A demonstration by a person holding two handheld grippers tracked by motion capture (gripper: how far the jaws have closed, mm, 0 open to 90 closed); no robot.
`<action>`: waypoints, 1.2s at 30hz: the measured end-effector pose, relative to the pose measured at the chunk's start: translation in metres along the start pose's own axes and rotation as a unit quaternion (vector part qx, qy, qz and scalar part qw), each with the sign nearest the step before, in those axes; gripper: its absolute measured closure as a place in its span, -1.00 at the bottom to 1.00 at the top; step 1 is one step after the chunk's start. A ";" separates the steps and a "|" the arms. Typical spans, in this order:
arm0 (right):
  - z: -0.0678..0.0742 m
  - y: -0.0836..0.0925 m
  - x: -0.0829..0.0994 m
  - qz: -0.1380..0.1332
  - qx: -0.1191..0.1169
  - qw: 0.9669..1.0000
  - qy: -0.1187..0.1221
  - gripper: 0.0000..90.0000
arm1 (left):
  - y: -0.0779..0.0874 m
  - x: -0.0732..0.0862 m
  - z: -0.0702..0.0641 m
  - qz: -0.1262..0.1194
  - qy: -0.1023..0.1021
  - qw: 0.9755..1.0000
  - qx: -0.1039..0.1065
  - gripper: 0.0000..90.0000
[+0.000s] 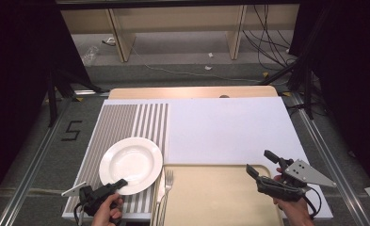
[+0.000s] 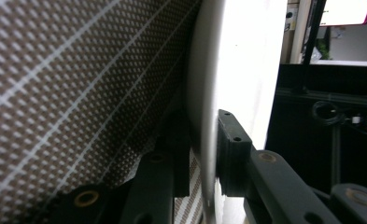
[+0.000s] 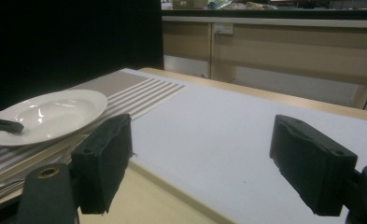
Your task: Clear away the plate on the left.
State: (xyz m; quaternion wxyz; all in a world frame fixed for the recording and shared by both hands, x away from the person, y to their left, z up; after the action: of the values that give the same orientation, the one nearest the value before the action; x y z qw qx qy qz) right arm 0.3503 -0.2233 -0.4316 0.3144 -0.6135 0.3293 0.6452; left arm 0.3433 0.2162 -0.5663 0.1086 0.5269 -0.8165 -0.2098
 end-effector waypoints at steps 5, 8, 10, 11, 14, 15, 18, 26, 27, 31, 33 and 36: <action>0.000 0.000 0.000 0.001 -0.001 1.000 0.002 -0.51 | 0.001 -0.005 -0.001 -0.004 0.004 1.000 0.002 0.75; 0.000 0.000 0.000 0.000 -0.001 1.000 0.003 -0.51 | 0.001 -0.007 0.000 -0.002 0.023 1.000 0.001 0.75; 0.000 0.000 0.000 0.000 -0.001 1.000 0.002 -0.51 | 0.001 -0.009 -0.001 -0.008 0.017 1.000 0.003 0.75; 0.000 0.000 -0.001 -0.001 -0.001 1.000 0.002 -0.51 | 0.002 -0.010 -0.001 -0.009 0.016 1.000 0.003 0.74; -0.001 0.000 0.000 0.000 0.000 1.000 0.001 -0.51 | 0.003 -0.011 -0.005 -0.010 0.019 1.000 0.014 0.74; -0.001 0.001 -0.001 0.000 0.000 1.000 0.001 -0.51 | 0.004 -0.011 -0.006 -0.008 0.018 1.000 0.017 0.74; -0.001 0.000 0.000 0.000 -0.001 1.000 0.001 -0.51 | 0.004 -0.010 -0.010 -0.005 0.017 0.999 0.028 0.74; -0.001 0.001 -0.001 0.000 0.000 1.000 0.000 -0.51 | 0.004 -0.008 -0.018 0.006 0.015 0.999 0.049 0.74; -0.001 0.001 -0.001 -0.001 0.000 1.000 0.000 -0.51 | 0.005 -0.007 -0.019 0.008 0.012 0.999 0.053 0.74; -0.001 0.001 0.000 0.001 0.000 1.000 -0.001 -0.51 | 0.005 -0.002 -0.026 0.019 0.001 0.998 0.067 0.74; -0.001 0.001 0.000 0.001 0.001 1.000 0.000 -0.51 | 0.006 0.002 -0.029 0.020 -0.002 0.997 0.070 0.74; -0.001 0.000 0.000 0.000 0.001 1.000 0.000 -0.51 | 0.006 0.009 -0.032 0.029 -0.001 0.997 0.075 0.74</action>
State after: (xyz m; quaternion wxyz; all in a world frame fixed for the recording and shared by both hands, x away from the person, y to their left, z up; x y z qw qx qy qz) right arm 0.3508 -0.2245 -0.4317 0.3147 -0.6132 0.3300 0.6451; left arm 0.3473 0.2030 -0.5354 0.0740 0.5091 -0.8452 -0.1450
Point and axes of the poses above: each handheld gripper's, and its own axes: y roughly backward along the jaws, x roughly out of its underside, z roughly to its left, the point moved 9 cm from there along -y, roughly forward along the jaws, and after that the axes turned 10 degrees about -z, right-handed, at the moved point
